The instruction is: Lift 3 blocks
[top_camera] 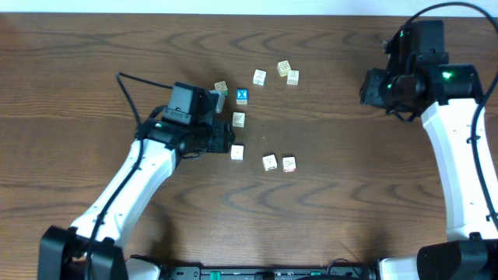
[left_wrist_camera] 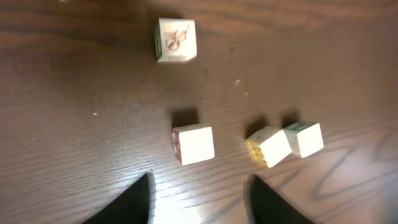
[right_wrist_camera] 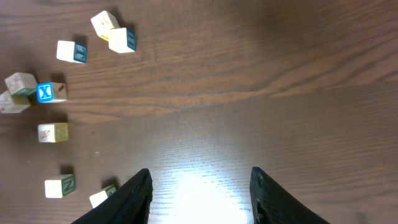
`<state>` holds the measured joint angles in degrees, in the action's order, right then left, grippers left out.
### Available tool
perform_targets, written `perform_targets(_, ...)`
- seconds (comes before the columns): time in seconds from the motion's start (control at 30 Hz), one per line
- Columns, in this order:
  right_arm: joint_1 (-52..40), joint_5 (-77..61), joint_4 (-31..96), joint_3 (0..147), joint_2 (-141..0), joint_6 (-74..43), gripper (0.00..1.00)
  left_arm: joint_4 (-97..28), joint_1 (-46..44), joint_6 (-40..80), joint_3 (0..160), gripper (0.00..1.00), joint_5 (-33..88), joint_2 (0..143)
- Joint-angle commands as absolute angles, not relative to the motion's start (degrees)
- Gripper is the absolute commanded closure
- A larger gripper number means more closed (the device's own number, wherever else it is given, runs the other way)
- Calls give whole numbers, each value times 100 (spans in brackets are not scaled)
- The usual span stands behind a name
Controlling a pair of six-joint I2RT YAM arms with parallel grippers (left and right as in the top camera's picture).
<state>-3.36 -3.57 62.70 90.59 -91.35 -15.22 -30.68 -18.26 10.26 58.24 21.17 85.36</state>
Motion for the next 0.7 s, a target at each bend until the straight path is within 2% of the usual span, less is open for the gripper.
perform_targets(0.0, -309, -633, 5979, 8508, -9144, -1455, 52, -3148, -2106, 1391, 5959, 56, 1330, 8731)
perform_targets(0.13, -309, -934, 5575, 7950, -9144, -1474, 52, -3170, -2405, 1409, 5959, 51, 926, 8847)
perform_targets(0.5, -309, -1103, 4932, 6753, -9144, -1476, 52, -3100, -3341, 1352, 5959, 49, -117, 9067)
perform_targets(0.67, -309, -1098, 4659, 6313, -9144, -1470, 52, -3063, -3551, 1308, 5959, 49, -117, 9557)
